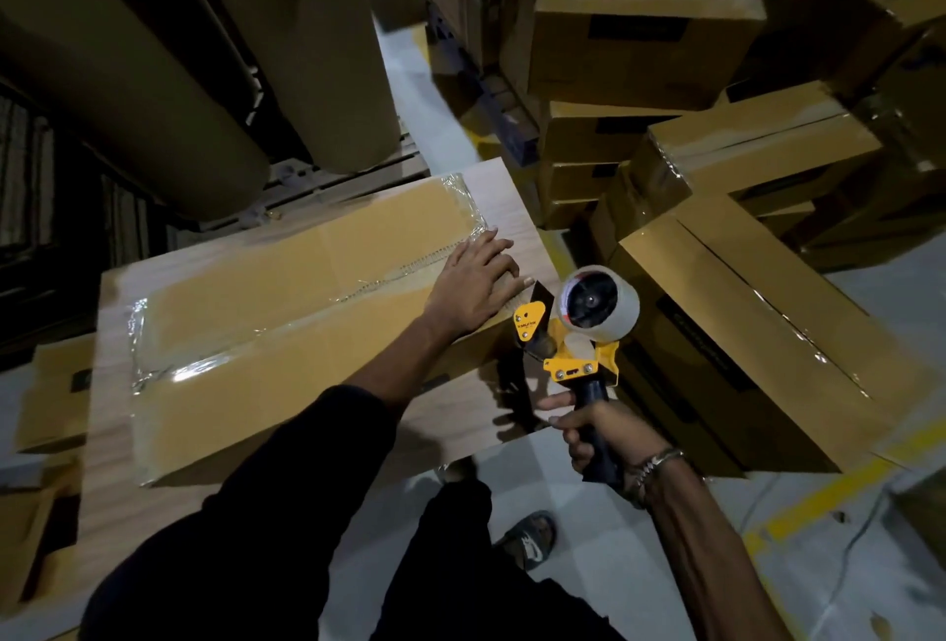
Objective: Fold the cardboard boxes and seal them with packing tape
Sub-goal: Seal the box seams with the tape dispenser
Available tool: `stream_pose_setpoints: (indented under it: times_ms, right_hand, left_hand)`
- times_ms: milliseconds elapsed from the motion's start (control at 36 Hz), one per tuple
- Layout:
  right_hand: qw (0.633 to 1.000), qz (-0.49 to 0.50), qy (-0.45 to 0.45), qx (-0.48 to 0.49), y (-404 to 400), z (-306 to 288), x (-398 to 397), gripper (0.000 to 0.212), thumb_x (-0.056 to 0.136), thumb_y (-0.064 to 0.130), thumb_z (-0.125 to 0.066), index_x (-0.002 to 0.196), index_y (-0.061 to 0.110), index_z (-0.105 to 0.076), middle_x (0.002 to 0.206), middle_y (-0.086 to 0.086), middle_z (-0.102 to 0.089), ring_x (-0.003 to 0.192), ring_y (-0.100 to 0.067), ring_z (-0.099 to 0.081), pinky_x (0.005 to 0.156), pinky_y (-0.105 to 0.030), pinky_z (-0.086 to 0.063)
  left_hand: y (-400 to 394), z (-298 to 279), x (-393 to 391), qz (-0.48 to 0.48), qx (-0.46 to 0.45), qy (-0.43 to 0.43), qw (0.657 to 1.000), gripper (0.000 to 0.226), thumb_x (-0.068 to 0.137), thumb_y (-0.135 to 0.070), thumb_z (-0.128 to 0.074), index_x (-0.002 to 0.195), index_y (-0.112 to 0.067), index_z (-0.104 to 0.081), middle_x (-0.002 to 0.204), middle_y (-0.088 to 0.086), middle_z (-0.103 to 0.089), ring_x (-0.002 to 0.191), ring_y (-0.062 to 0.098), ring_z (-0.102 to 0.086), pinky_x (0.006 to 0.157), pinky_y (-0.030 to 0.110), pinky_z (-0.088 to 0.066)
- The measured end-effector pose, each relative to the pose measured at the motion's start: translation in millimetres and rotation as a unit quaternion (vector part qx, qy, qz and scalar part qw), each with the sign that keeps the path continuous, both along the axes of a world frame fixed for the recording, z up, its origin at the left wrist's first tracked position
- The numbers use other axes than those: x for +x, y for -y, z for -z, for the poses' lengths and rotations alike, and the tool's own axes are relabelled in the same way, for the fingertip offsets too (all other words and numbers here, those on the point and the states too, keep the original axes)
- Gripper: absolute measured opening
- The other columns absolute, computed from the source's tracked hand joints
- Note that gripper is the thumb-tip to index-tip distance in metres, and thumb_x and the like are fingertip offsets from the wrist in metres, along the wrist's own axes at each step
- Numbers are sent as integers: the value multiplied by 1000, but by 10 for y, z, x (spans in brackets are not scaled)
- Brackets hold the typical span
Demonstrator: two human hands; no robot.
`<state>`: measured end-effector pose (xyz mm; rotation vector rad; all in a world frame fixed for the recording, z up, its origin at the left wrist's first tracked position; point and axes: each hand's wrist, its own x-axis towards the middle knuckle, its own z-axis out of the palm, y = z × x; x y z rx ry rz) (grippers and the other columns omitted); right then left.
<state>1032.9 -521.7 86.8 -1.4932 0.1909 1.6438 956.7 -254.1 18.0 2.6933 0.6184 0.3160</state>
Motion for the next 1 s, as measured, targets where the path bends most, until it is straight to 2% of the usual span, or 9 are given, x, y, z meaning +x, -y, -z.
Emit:
stream_pose_setpoints:
  times_ms: [194, 361, 556, 694, 833, 1000]
  right_hand:
    - [1000, 10, 17, -19, -65, 117, -83, 33, 95, -10, -46, 116, -4, -70, 52, -7, -49, 36, -13, -36, 38, -20, -30]
    - [998, 12, 50, -29, -66, 191, -151, 35, 92, -9, -44, 112, -3, -73, 60, -10, -49, 38, -16, -37, 42, -22, -30]
    - [987, 10, 156, -39, -55, 167, -257, 28, 93, -6, -46, 106, -1, -71, 55, -12, -52, 38, -19, -38, 44, -24, -30]
    - [990, 42, 130, -21, -25, 249, -300, 29, 92, -9, -48, 107, -2, -72, 56, -13, -52, 39, -20, -38, 44, -24, -31]
    - [998, 56, 36, -15, 14, 296, -256, 36, 90, -12, -45, 110, -4, -74, 63, -11, -50, 40, -17, -38, 41, -22, -30]
    - [995, 3, 81, -52, -6, 175, -139, 36, 90, -7, -43, 102, -2, -76, 58, -11, -51, 40, -18, -37, 43, -23, -29]
  left_hand:
    - [8, 10, -6, 3, 14, -2, 1000, 44, 108, -63, -36, 111, -30, -64, 157, -3, -47, 159, 19, -19, 127, 53, -20]
    - [15, 20, -13, 8, 13, -2, 1000, 43, 109, -61, -36, 112, -28, -64, 157, -2, -47, 159, 19, -17, 127, 51, -17]
    - [-1, 15, -11, 14, 10, -8, 1000, 42, 109, -57, -34, 113, -28, -63, 158, -2, -46, 160, 19, -17, 128, 51, -17]
    - [27, -14, 3, -4, -6, -12, 1000, 44, 109, -60, -36, 112, -27, -65, 158, -3, -47, 160, 17, -15, 129, 51, -14]
    - [59, -49, -1, -7, -25, -28, 999, 54, 101, -74, -35, 112, -30, -63, 161, -3, -44, 160, 16, -14, 129, 52, -10]
    - [45, -38, 10, 0, -13, -32, 999, 49, 103, -68, -36, 113, -29, -63, 161, 0, -44, 160, 18, -15, 129, 54, -12]
